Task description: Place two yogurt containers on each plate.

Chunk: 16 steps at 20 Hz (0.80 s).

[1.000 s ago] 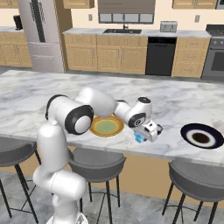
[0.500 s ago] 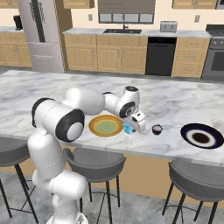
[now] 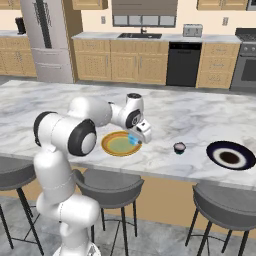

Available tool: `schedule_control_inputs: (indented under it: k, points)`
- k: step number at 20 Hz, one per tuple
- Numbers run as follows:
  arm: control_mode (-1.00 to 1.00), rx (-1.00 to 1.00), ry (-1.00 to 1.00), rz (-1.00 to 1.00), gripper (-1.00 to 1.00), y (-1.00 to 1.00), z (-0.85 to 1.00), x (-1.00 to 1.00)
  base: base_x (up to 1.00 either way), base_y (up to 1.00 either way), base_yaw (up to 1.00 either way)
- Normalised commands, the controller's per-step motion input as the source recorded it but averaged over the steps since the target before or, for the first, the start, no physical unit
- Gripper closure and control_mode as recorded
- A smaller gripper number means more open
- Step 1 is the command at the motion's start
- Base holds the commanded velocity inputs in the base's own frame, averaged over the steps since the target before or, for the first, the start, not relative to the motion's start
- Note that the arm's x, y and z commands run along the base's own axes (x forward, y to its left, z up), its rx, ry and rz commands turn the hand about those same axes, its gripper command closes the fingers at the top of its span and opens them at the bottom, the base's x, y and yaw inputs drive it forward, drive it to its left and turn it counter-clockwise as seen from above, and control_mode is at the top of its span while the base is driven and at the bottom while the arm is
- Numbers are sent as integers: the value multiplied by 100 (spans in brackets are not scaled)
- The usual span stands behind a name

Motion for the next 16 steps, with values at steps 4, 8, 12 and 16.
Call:
schedule_control_inputs:
  k: [4, 8, 12, 16]
  points:
    - [-100, 0, 11, 0, 100, 29, -1, 11, 0, 0, 0]
    - [-100, 0, 9, 0, 100, 10, -19, 4, 0, 0, 0]
    - [-100, 0, 2, 0, 100, 0, -34, 2, 0, 0, 0]
    - [-100, 0, 0, 1, 100, 4, -30, 7, 0, 0, 0]
